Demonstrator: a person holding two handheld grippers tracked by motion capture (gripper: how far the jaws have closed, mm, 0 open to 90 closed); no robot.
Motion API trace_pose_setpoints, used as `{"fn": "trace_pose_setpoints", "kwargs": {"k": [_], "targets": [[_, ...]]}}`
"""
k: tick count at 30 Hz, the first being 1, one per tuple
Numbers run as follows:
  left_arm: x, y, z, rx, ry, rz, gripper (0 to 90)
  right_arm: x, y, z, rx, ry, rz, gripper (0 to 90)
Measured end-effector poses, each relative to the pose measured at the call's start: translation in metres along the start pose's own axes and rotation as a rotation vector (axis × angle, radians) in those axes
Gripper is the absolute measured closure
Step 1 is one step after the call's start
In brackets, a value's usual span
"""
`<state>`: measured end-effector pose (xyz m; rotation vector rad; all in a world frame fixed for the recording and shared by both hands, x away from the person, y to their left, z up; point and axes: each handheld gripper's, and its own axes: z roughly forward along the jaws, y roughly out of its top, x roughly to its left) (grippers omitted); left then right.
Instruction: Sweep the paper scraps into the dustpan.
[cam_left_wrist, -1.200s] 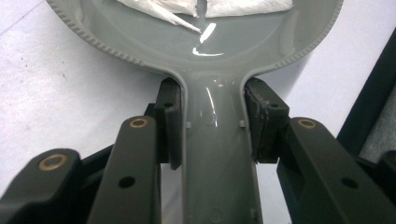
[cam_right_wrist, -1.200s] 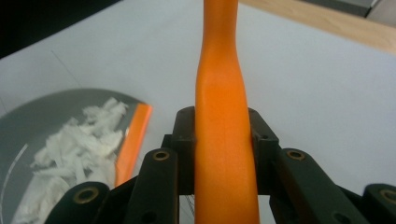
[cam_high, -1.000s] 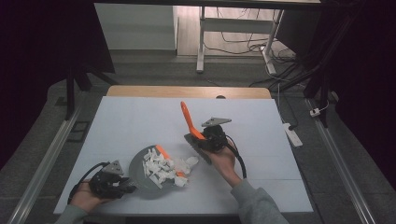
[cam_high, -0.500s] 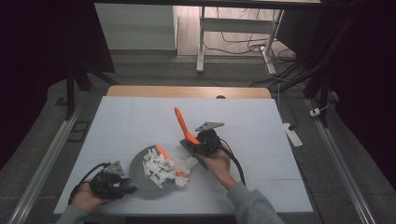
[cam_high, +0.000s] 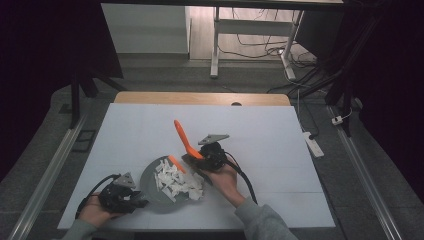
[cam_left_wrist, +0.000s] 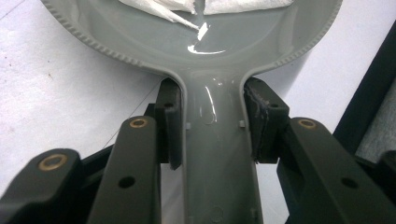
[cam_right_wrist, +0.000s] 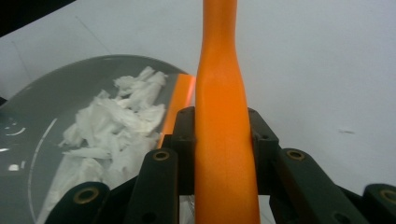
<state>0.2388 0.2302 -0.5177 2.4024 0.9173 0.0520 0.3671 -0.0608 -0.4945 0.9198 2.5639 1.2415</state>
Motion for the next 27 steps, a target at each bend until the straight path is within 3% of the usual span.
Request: {"fn": "trace_pose_setpoints", "kwargs": {"k": [10,14,17,20,27], "targets": [[-0.002,0.003,0.003,0.003,-0.003,0.003,61.9,0.029,0.011,0.019,-0.006,0.066,-0.026,70.5],[-0.002,0.004,0.004,0.004,-0.003,0.005,61.9,0.042,0.018,0.021,-0.023,0.122,-0.022,70.5],[-0.003,0.004,0.005,0.002,-0.003,0.004,61.9,0.048,0.021,0.020,-0.032,0.135,-0.041,70.5],[-0.002,0.003,0.005,-0.006,-0.007,-0.002,61.9,0.046,0.023,0.015,-0.049,0.136,-0.031,70.5],[0.001,0.001,0.005,-0.036,-0.013,-0.022,62.0,0.026,0.026,-0.005,-0.096,0.084,-0.004,70.4]]}}
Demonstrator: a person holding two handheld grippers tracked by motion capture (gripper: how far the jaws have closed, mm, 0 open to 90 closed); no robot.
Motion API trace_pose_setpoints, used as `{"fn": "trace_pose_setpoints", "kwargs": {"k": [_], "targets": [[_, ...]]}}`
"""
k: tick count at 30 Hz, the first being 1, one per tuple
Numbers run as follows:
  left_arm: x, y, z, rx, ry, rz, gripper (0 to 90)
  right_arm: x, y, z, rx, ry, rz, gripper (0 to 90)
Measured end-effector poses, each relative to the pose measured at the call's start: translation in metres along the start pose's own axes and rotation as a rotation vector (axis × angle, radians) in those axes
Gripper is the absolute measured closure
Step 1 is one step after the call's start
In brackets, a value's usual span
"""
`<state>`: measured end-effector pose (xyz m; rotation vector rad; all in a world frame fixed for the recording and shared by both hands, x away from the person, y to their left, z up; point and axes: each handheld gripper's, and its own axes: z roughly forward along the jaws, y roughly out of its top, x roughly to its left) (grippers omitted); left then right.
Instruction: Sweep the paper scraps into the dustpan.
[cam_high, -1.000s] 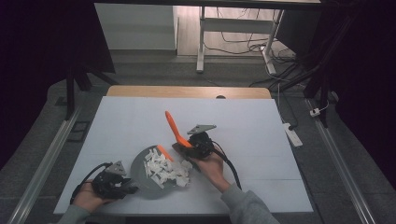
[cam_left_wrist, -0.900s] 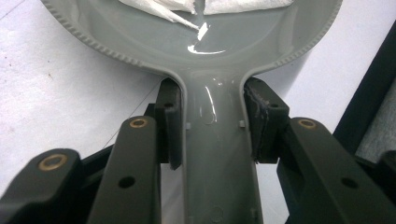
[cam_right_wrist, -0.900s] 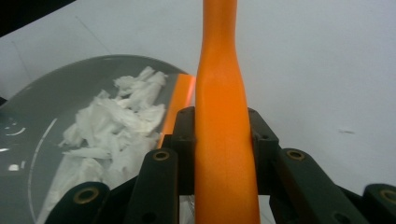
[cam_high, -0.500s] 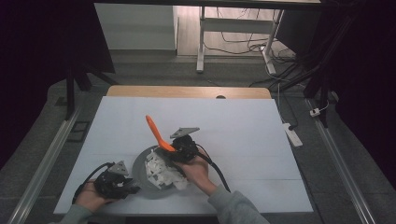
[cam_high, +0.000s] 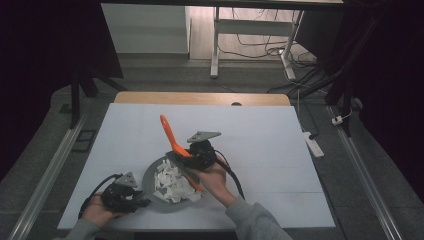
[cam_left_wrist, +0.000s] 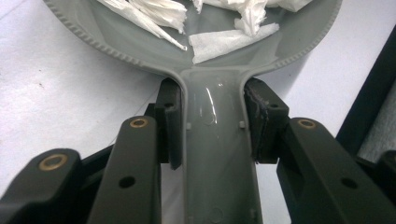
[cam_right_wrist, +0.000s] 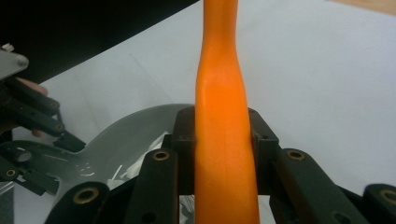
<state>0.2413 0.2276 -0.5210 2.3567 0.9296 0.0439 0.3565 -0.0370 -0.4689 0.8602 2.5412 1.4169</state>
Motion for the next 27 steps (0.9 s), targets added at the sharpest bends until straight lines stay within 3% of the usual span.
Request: {"fn": "trace_pose_setpoints", "kwargs": {"k": [12,17,21,27], "targets": [[0.001,-0.001,0.000,-0.039,-0.009,-0.020,62.1,-0.024,-0.003,-0.026,-0.041,-0.051,0.036,70.5],[0.002,-0.001,0.000,-0.049,0.004,-0.021,62.1,-0.033,-0.008,-0.034,-0.055,-0.063,0.057,70.4],[0.003,-0.002,-0.003,-0.081,-0.003,-0.041,62.1,-0.039,-0.011,-0.042,-0.060,-0.074,0.065,70.4],[0.004,-0.002,-0.006,-0.107,0.018,-0.059,62.1,-0.046,-0.016,-0.057,-0.082,-0.079,0.072,70.4]]}}
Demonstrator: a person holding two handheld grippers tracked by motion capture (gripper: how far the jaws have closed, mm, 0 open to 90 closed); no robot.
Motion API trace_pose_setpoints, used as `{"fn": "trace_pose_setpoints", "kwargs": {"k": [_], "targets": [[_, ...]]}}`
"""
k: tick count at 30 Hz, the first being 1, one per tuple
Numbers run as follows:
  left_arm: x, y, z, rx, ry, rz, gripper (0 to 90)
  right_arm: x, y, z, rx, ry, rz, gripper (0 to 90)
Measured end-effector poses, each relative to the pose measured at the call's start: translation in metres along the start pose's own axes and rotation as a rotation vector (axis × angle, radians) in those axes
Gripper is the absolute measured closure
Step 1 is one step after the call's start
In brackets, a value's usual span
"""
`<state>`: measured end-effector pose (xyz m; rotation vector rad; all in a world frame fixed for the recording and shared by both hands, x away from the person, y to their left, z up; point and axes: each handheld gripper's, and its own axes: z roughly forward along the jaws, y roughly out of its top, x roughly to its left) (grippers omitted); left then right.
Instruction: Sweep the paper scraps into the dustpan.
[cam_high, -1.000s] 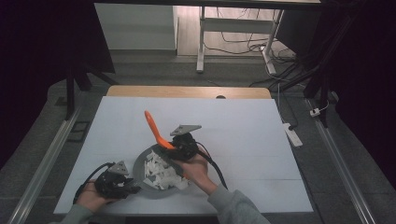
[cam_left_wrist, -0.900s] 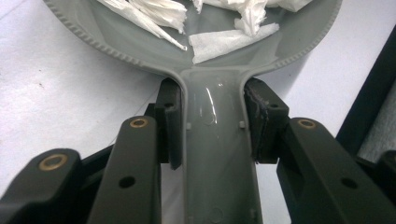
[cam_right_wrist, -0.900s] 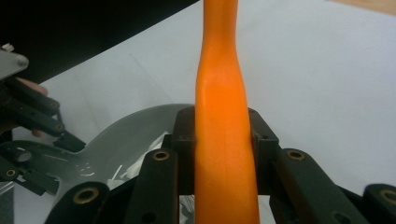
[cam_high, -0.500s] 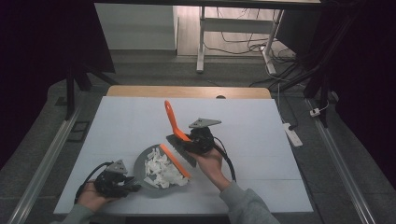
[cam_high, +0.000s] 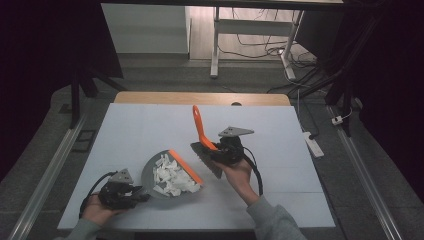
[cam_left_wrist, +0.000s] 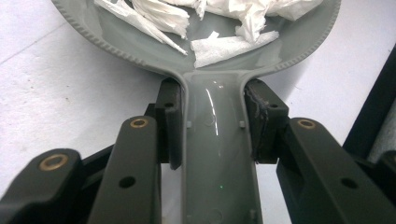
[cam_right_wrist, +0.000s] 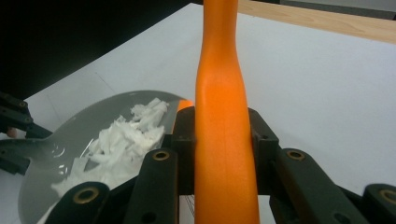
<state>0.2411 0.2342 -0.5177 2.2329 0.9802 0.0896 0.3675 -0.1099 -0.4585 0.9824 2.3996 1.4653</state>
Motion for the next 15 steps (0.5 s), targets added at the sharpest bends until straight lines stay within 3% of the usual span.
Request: {"fn": "trace_pose_setpoints", "kwargs": {"k": [15], "targets": [[0.001,0.001,-0.010,-0.093,0.068,-0.070,62.1,-0.019,-0.014,-0.032,-0.029,-0.013,0.024,70.5]]}}
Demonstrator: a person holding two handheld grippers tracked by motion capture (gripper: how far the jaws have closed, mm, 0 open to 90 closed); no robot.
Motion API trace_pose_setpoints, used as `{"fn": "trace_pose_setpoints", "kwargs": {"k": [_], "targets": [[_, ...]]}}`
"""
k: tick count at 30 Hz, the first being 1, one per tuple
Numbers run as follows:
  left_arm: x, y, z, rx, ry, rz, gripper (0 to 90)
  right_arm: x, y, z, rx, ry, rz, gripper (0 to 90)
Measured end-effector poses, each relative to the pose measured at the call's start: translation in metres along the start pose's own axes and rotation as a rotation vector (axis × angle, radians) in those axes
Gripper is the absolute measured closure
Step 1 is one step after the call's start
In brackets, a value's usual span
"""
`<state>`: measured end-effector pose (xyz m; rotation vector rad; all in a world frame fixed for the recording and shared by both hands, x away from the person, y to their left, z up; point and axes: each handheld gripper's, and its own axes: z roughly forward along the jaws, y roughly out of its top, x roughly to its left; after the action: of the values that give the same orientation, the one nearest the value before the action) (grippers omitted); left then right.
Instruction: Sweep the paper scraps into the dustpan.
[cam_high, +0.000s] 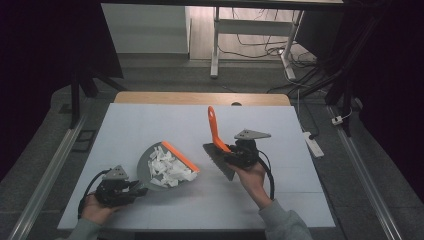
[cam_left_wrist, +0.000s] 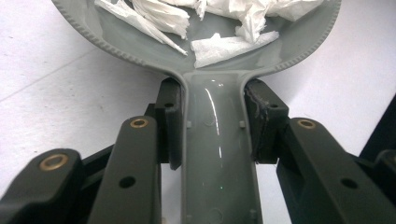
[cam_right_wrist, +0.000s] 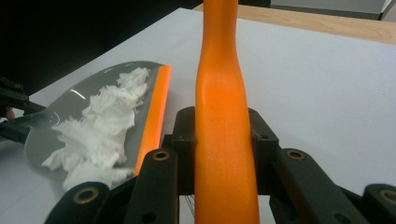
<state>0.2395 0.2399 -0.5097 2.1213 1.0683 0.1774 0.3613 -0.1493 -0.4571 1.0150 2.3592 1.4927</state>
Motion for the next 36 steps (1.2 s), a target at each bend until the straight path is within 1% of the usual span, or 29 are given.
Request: {"fn": "trace_pose_setpoints", "kwargs": {"k": [6,10,12,18,22,25,27,31,36], "targets": [[0.000,0.001,-0.003,-0.027,0.018,-0.020,62.1,-0.006,-0.004,-0.010,-0.004,-0.008,0.006,70.5],[0.001,0.001,-0.005,-0.054,0.009,-0.035,62.1,-0.012,-0.009,-0.017,-0.009,-0.013,0.008,70.5],[0.001,0.000,-0.006,-0.061,0.014,-0.036,62.1,-0.015,-0.012,-0.020,-0.007,-0.012,0.017,70.4],[0.002,0.000,-0.008,-0.078,0.032,-0.045,62.1,-0.024,-0.018,-0.032,-0.007,-0.034,0.022,70.5],[0.003,0.001,-0.009,-0.092,0.047,-0.061,62.1,-0.028,-0.020,-0.038,-0.019,-0.034,0.022,70.5],[0.004,0.001,-0.009,-0.090,0.038,-0.074,62.1,-0.031,-0.022,-0.043,-0.021,-0.037,0.015,70.5],[0.003,0.001,-0.008,-0.087,0.046,-0.078,62.1,-0.032,-0.023,-0.046,-0.024,-0.032,0.016,70.4],[0.003,0.001,-0.010,-0.097,0.056,-0.092,62.1,-0.034,-0.025,-0.051,-0.025,-0.031,0.011,70.5],[0.003,0.002,-0.010,-0.108,0.093,-0.119,62.1,-0.037,-0.027,-0.058,-0.026,-0.024,0.009,70.5]]}}
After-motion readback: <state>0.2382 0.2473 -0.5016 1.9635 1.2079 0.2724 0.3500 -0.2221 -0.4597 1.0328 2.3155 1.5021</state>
